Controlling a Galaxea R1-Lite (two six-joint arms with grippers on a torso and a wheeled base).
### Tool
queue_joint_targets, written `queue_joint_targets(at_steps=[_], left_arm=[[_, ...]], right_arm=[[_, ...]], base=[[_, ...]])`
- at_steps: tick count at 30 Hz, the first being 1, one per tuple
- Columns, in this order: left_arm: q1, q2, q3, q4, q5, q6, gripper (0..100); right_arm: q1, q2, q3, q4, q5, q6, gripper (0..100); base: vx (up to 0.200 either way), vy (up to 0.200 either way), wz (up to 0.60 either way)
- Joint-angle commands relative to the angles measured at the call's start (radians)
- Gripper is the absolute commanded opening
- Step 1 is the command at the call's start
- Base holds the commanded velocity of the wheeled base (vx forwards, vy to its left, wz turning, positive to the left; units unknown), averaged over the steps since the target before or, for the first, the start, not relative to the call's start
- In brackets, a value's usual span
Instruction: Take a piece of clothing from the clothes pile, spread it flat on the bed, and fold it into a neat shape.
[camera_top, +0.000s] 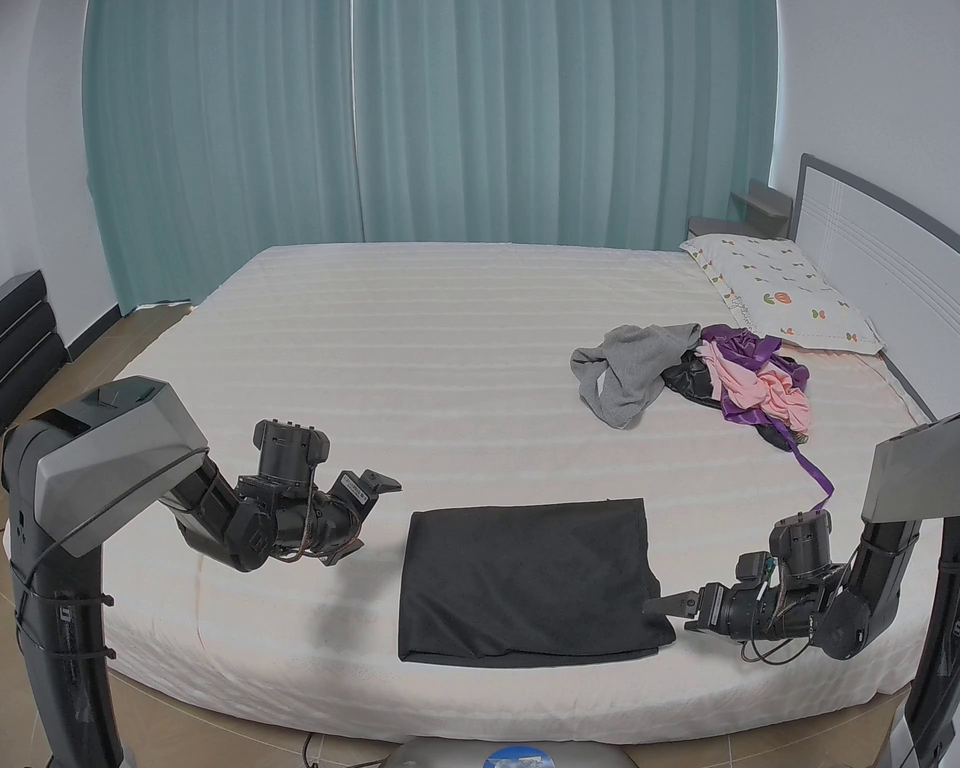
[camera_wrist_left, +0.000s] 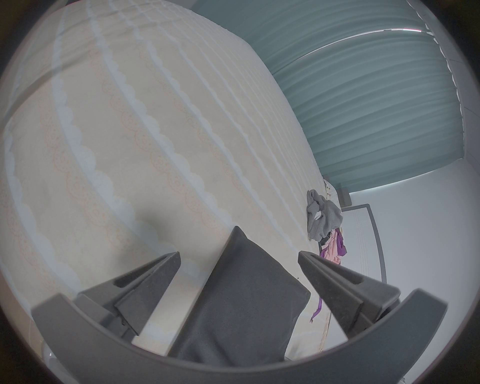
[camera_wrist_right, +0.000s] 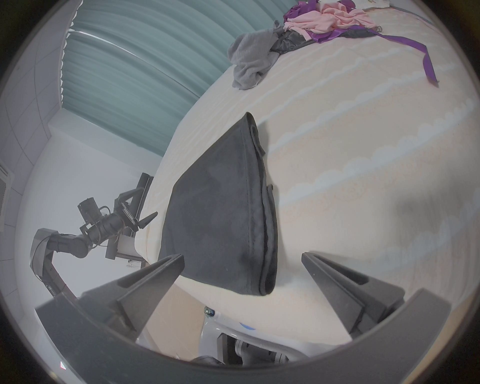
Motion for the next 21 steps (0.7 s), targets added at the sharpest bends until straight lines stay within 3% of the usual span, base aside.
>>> queue_joint_targets(at_steps=[1,7,8,21], left_arm=[[0.0,-0.013,0.004,0.0,0.0,0.0,100],[0.0,-0.013,0.002,-0.002,0.0,0.002,100],[0.0,-0.013,0.002,-0.002,0.0,0.002,100],[0.0,-0.013,-0.001,-0.002,0.0,0.0,100]], right_arm=[[0.013,0.002,0.026,-0.001,0.001,-0.005,100],[0.024,0.027,0.03,-0.007,-0.001,-0.035,100],[0.024,0.027,0.03,-0.007,-0.001,-0.035,0],[0.011,0.013,0.059,-0.013,-0.013,-0.068,0]], base=[[0.0,0.0,0.0],[0.0,0.0,0.0],[0.0,0.0,0.0],[0.0,0.0,0.0]])
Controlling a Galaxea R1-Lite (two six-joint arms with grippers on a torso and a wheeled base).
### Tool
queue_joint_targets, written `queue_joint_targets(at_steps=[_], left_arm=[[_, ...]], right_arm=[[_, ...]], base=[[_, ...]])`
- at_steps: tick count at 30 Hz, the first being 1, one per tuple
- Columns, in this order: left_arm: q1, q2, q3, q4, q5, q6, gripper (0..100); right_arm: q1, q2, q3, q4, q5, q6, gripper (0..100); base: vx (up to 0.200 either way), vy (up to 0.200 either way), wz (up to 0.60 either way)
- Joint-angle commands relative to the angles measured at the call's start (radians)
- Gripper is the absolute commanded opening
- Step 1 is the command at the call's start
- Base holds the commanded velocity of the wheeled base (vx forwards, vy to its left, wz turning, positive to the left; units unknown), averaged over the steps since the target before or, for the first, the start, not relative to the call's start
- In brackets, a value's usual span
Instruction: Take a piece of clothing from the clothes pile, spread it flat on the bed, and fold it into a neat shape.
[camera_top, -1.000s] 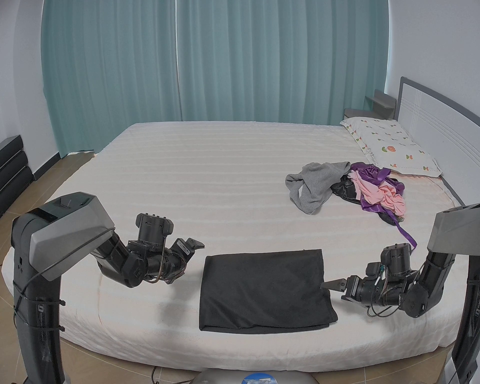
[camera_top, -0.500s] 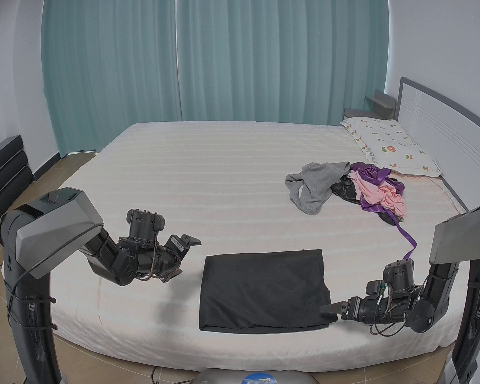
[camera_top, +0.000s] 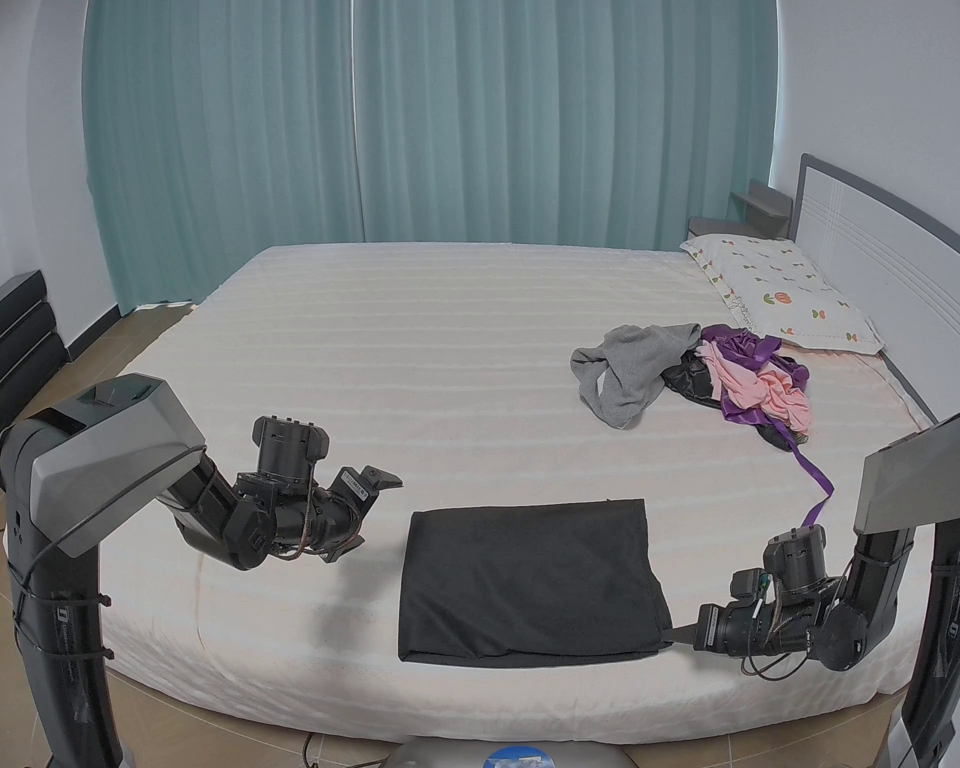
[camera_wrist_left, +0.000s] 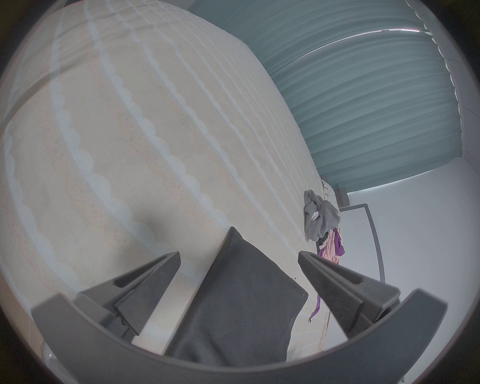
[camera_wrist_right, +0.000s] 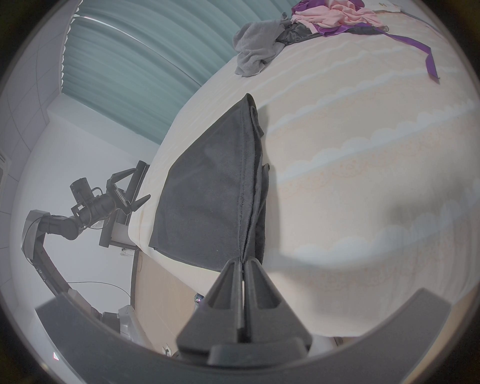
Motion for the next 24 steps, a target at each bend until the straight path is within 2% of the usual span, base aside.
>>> queue_joint_targets(at_steps=[1,24], left_arm=[[0.001,0.0,0.0,0.0,0.0,0.0,100],[-0.001,0.0,-0.003,0.004,0.0,0.0,100]], right_arm=[[-0.016,-0.015,0.017,0.0,0.001,-0.003,0],[-0.036,-0.015,0.037,0.0,-0.001,-0.045,0]], base=[[0.0,0.0,0.0],[0.0,0.0,0.0]])
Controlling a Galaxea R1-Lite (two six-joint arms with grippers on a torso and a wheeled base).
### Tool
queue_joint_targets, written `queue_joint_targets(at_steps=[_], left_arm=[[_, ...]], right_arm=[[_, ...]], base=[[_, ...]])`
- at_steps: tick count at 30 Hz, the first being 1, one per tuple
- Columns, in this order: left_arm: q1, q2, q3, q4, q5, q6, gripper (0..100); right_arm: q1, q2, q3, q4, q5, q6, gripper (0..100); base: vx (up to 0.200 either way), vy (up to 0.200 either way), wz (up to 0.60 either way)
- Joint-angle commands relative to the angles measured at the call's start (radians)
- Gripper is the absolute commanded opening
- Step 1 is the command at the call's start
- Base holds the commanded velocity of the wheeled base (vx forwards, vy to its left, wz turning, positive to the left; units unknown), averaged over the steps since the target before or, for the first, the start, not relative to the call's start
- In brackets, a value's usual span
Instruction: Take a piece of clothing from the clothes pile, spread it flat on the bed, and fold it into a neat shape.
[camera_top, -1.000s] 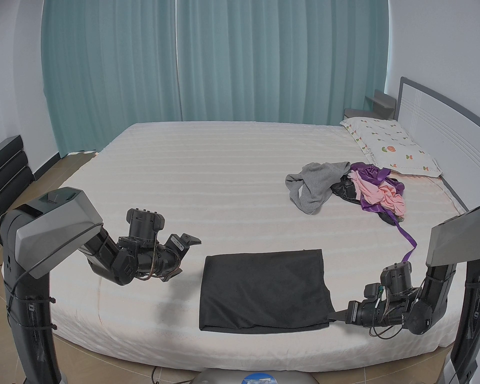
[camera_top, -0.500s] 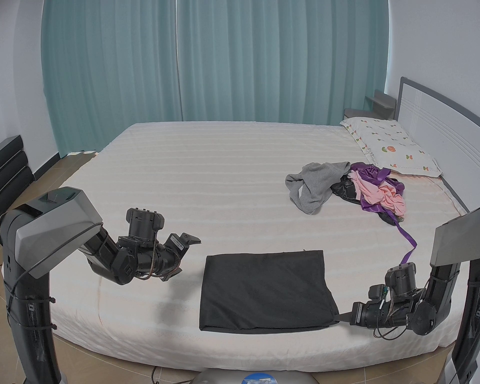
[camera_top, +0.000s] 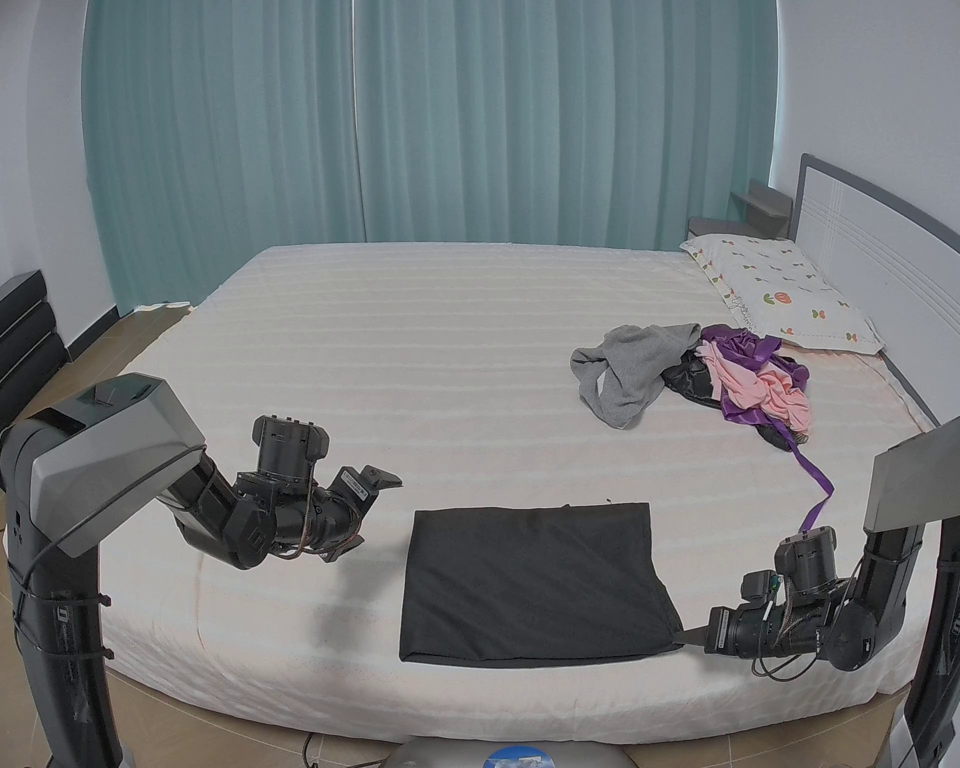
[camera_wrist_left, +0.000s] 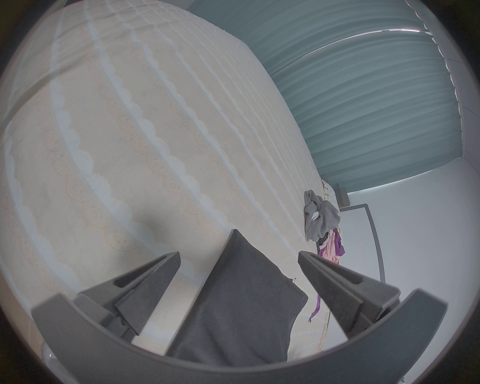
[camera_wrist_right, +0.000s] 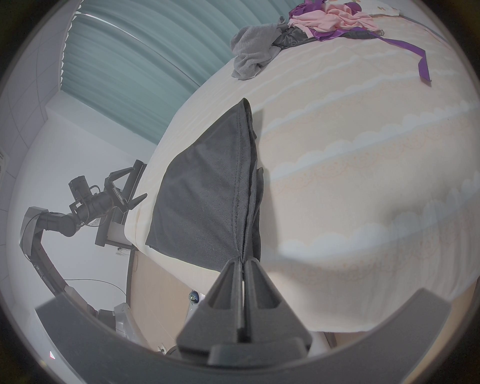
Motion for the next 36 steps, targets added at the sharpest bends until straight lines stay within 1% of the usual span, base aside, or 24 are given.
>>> queue_joint_targets(at_steps=[1,7,8,10,15,21,22,25,36], left_arm=[[0.0,0.0,0.0,0.0,0.0,0.0,100],[0.0,0.0,0.0,0.0,0.0,0.0,100],[0.0,0.0,0.0,0.0,0.0,0.0,100],[-0.002,0.0,0.002,-0.002,0.0,0.004,100],[-0.006,-0.003,0.008,-0.002,0.0,0.005,100],[-0.008,-0.009,0.017,0.0,-0.001,0.007,100],[-0.008,-0.009,0.017,0.0,-0.001,0.007,100],[-0.009,-0.009,0.017,0.0,-0.001,0.005,100],[-0.019,-0.009,0.025,-0.003,-0.001,0.007,100]], right_arm=[[-0.002,0.005,0.001,0.0,0.001,-0.001,0],[-0.002,0.011,0.001,0.0,0.001,-0.011,0],[-0.003,0.015,0.001,0.0,0.002,-0.017,100],[-0.003,0.013,0.005,0.0,0.002,-0.03,100],[-0.005,0.002,0.003,-0.003,0.004,-0.025,100],[-0.052,0.007,-0.02,-0.075,0.007,-0.007,100],[-0.061,0.008,-0.032,-0.088,0.005,0.007,100],[-0.075,0.008,-0.052,-0.089,0.004,0.047,100],[-0.101,0.018,-0.109,-0.089,0.004,0.111,100]], base=[[0.0,0.0,0.0],[0.0,0.0,0.0],[0.0,0.0,0.0],[0.0,0.0,0.0],[0.0,0.0,0.0],[0.0,0.0,0.0],[0.0,0.0,0.0],[-0.2,0.0,0.0],[0.0,0.0,0.0]])
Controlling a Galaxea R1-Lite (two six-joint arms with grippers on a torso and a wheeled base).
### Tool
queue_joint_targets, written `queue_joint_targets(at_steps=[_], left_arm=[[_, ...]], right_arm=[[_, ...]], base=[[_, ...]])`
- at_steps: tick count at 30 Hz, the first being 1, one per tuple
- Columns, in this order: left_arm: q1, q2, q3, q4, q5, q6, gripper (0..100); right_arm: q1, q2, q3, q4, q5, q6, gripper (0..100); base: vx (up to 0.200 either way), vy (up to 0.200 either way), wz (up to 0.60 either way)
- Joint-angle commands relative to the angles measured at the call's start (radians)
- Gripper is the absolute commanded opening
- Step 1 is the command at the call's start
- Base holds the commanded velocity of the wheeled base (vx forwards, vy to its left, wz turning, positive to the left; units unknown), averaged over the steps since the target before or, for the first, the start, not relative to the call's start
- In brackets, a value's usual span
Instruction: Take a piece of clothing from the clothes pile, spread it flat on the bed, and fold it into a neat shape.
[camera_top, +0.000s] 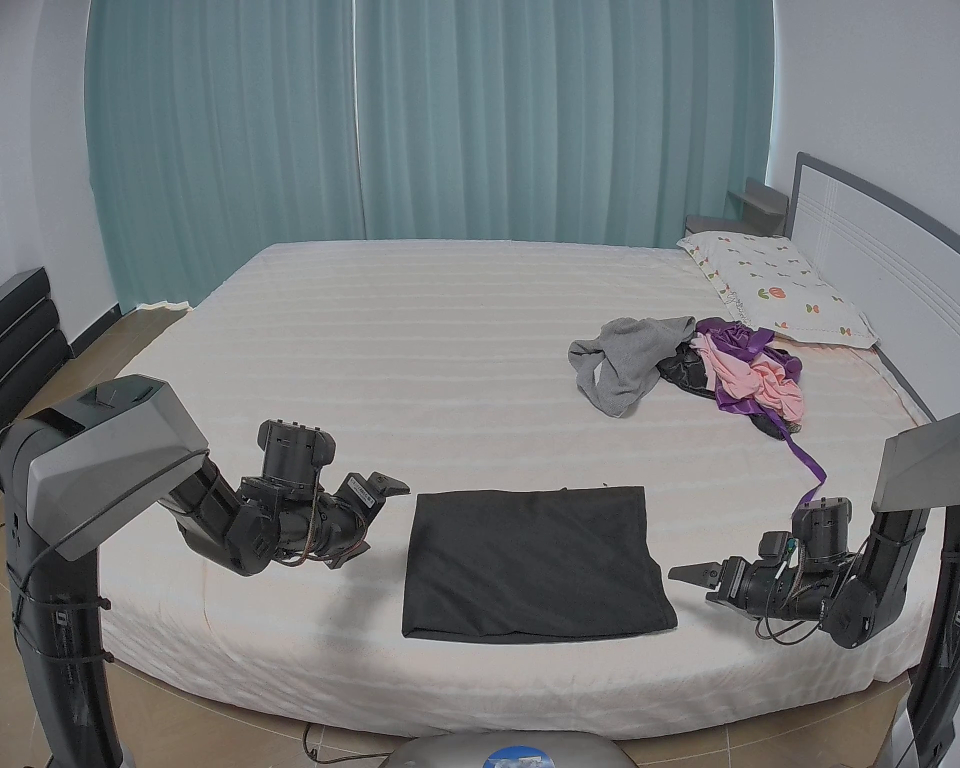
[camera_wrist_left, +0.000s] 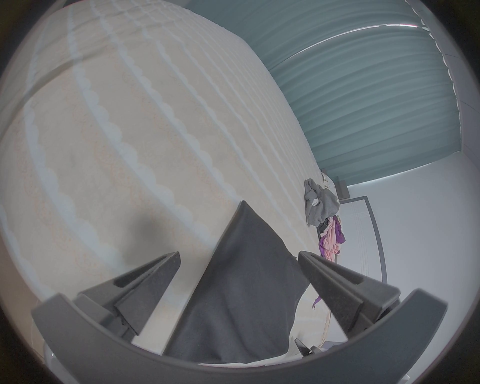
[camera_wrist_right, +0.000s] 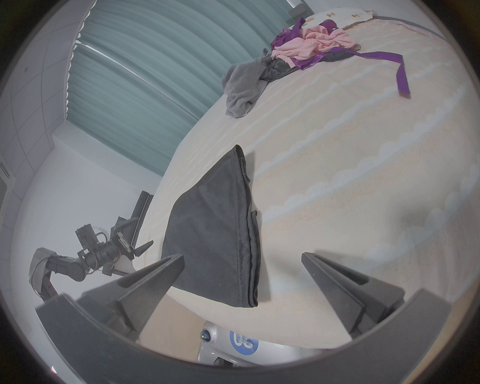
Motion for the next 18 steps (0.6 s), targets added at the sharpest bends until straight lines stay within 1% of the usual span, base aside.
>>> queue_joint_targets(at_steps=[1,8,10,15,16,17,18], left_arm=[[-0.001,0.003,-0.006,0.002,0.0,0.0,100],[-0.003,0.002,0.001,0.002,0.001,0.0,100],[-0.007,0.008,0.005,-0.001,0.004,0.02,100],[-0.015,0.017,0.03,-0.005,0.011,0.127,100],[-0.015,0.017,0.03,-0.005,0.011,0.127,100],[-0.015,0.029,0.03,-0.007,0.011,0.172,100],[-0.015,0.033,0.03,-0.007,0.011,0.179,100]], right_arm=[[-0.008,0.005,-0.021,-0.001,0.001,0.008,100],[-0.011,0.006,-0.024,-0.003,0.002,0.009,100],[-0.012,0.006,-0.027,-0.001,0.002,0.009,100],[-0.016,0.015,-0.032,-0.001,0.002,0.009,100],[-0.016,0.015,-0.032,-0.001,0.002,0.009,100],[-0.014,0.021,-0.038,-0.003,0.002,0.009,100],[-0.014,0.021,-0.039,-0.003,0.002,0.009,100]], base=[[0.0,0.0,0.0],[0.0,-0.2,0.0],[0.0,-0.2,0.0],[0.0,0.0,0.0],[0.0,0.0,0.0],[0.0,0.0,0.0],[0.0,0.0,0.0]])
